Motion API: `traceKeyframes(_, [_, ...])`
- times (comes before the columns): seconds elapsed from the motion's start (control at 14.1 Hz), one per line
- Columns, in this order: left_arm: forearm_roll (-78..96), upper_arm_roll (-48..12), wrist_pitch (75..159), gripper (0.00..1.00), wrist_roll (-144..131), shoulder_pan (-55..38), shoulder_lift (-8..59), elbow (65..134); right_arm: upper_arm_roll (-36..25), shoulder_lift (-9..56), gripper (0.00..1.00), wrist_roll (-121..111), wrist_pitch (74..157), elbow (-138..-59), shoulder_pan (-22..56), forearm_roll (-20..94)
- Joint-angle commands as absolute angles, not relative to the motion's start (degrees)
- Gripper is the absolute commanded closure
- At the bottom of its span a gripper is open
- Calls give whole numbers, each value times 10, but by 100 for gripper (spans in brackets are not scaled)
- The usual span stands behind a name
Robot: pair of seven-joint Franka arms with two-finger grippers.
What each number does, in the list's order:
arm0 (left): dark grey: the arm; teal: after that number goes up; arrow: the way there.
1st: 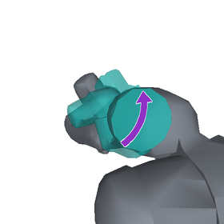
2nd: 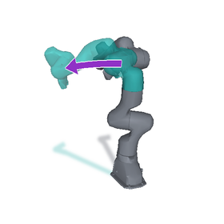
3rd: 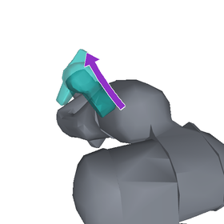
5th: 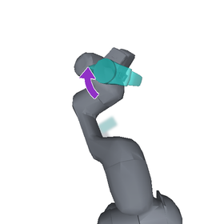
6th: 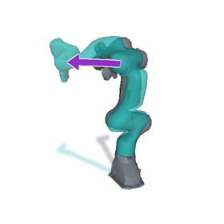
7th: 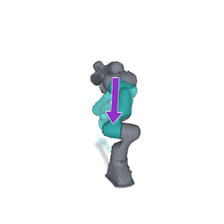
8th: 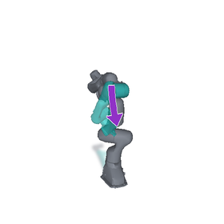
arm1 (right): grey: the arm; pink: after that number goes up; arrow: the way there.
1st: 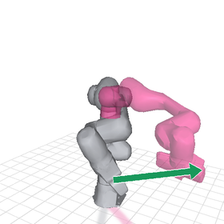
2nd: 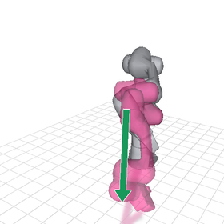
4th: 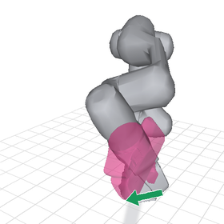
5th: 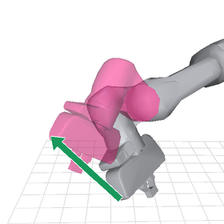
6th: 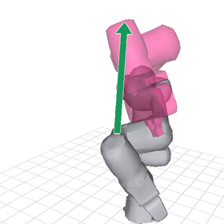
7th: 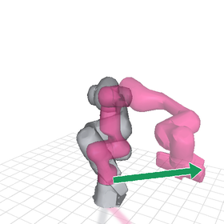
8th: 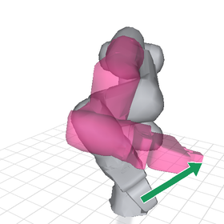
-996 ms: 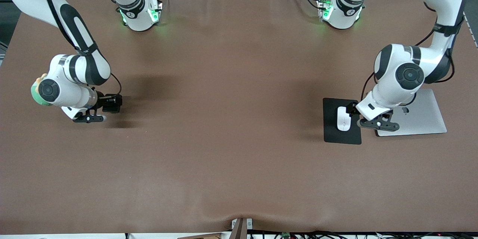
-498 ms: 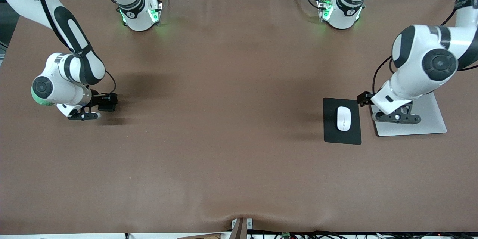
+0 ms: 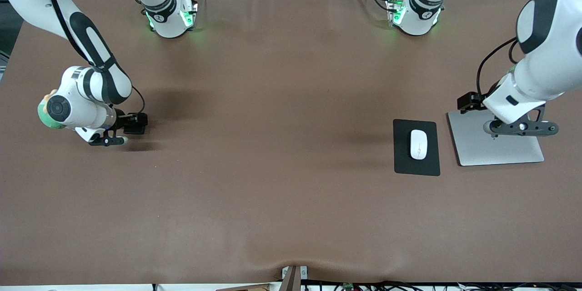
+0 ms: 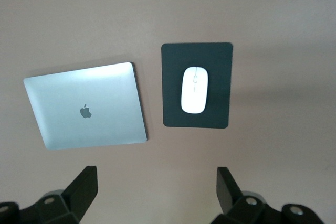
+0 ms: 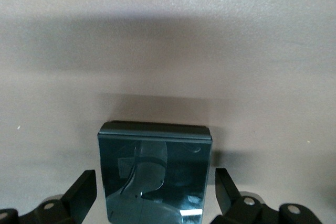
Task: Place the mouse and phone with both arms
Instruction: 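Open the left gripper and lift away while the right gripper lowers the phone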
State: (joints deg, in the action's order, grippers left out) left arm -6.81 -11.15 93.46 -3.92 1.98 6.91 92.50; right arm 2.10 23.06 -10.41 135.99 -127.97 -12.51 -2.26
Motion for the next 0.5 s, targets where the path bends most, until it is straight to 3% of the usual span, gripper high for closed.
traceKeyframes(0.0, [-55, -106, 894, 0, -41, 16, 57, 892, 33, 221, 0, -104, 1318, -1246, -145, -30])
traceKeyframes(0.21, [-23, -23, 872, 0, -14, -29, 42, 870, 41, 212, 0, -105, 1207, -1161, -132, -30])
traceKeyframes(0.43, [-18, 11, 820, 0, 37, -39, 12, 868, 41, 215, 0, -104, 1109, -1059, -109, -26])
